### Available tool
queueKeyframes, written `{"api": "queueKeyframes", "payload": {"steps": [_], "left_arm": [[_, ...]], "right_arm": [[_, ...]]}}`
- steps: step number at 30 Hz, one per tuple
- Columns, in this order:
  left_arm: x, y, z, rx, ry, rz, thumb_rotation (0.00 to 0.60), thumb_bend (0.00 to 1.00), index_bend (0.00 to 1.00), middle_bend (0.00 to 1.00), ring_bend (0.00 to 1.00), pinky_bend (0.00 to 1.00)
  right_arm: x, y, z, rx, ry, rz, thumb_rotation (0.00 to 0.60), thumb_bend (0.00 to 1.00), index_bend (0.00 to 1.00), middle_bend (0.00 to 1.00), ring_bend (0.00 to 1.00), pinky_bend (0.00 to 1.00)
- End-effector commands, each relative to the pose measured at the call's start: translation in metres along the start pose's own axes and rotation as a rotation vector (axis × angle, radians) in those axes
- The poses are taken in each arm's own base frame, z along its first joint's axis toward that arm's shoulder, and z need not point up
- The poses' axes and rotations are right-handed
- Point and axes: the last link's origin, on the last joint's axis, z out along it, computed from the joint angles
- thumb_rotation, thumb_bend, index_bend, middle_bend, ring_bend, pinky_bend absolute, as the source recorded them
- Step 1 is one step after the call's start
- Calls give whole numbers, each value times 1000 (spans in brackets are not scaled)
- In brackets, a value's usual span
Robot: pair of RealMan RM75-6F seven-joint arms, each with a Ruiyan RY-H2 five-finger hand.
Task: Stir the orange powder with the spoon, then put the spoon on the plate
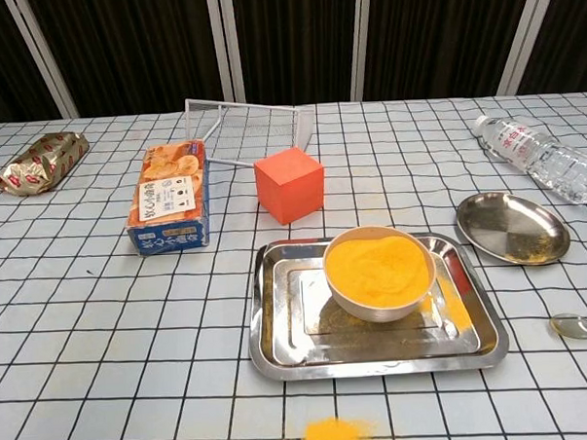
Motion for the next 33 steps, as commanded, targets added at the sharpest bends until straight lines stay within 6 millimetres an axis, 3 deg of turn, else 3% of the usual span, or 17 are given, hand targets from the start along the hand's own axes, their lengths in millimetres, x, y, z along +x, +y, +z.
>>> {"api": "queueKeyframes", "payload": {"steps": [1,8,13,16,24,33], "left_arm": [[0,0,0,0,1,0,600,0,0,0,0,0],[1,0,-1,-1,5,1,600,0,0,0,0,0],[0,0,1,-3,5,2,600,0,0,0,0,0],[1,0,0,-7,7,3,600,0,0,0,0,0],[6,3,2,-35,56,-29,600,0,0,0,0,0],[8,0,3,-32,65,-59,600,0,0,0,0,0]], "right_arm": [[0,0,0,1,-2,-1,600,453,60,100,0,0],[-6,-7,-1,15,-31,2,600,452,76,100,0,0],[-19,-22,3,52,-73,-15,600,452,319,101,0,0],[-30,-30,7,67,-106,-38,600,452,388,120,0,0],[-65,-38,20,62,-187,-152,600,452,400,133,0,0],[-84,-32,28,3,-239,-191,600,452,412,139,0,0]]}}
